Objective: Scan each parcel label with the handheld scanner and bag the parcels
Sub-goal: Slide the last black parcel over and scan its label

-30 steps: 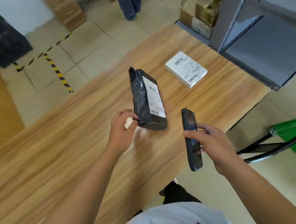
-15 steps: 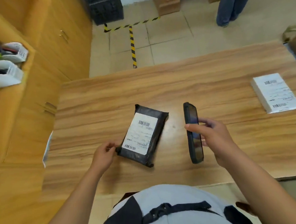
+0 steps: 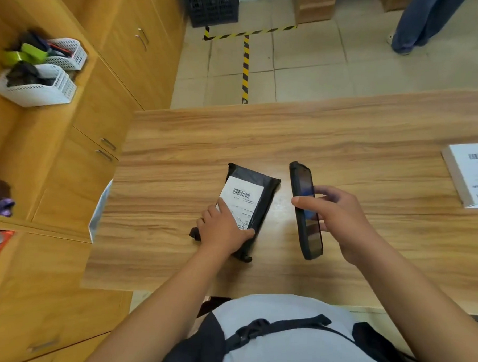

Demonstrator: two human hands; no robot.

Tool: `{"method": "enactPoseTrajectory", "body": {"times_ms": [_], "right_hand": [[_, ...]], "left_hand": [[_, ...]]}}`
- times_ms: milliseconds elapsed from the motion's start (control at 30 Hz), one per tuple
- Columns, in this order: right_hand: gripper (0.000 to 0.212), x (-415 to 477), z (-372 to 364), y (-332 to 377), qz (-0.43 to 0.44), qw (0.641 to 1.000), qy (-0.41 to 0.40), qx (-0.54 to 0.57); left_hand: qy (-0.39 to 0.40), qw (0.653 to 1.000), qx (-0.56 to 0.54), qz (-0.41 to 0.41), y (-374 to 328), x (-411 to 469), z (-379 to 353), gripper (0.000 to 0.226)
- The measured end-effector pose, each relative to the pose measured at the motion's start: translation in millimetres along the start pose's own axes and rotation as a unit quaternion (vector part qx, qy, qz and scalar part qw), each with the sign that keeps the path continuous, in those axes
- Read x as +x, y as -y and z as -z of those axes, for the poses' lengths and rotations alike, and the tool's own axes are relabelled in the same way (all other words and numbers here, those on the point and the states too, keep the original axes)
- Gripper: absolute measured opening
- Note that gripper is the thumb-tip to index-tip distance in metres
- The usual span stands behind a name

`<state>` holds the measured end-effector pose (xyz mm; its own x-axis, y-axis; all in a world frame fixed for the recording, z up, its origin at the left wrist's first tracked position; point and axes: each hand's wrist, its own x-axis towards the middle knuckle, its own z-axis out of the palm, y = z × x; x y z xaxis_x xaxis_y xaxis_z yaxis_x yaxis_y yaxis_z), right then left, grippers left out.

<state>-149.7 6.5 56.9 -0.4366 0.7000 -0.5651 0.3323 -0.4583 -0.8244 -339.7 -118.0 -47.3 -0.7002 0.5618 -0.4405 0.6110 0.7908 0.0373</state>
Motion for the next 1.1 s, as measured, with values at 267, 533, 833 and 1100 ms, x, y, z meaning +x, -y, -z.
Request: {"method": "enactPoseTrajectory", "body": {"times_ms": [267, 533, 833, 1100], "right_hand": [[0.062, 0, -15, -8, -0.015, 0.999, -0.036, -0.002], [0.067, -5, -52, -6, -0.023, 0.997, -0.073, -0.01], [0.061, -16, -88, 4, -0.048, 0.99, -0.113, -0.067], [0.048, -41, -108, 15, -0.104, 0.956, -0.113, -0.251]], "left_hand": [[-0.011, 0.974, 0.133, -0.181, 64, 29, 34, 0.088], [0.157, 0.953, -0.196, -0.169, 82, 30, 17, 0.092], [0.115, 0.951, -0.214, -0.19, 82, 47, 11, 0.094], [0.15, 0.891, -0.363, -0.226, 82, 65, -10, 0.083]]}}
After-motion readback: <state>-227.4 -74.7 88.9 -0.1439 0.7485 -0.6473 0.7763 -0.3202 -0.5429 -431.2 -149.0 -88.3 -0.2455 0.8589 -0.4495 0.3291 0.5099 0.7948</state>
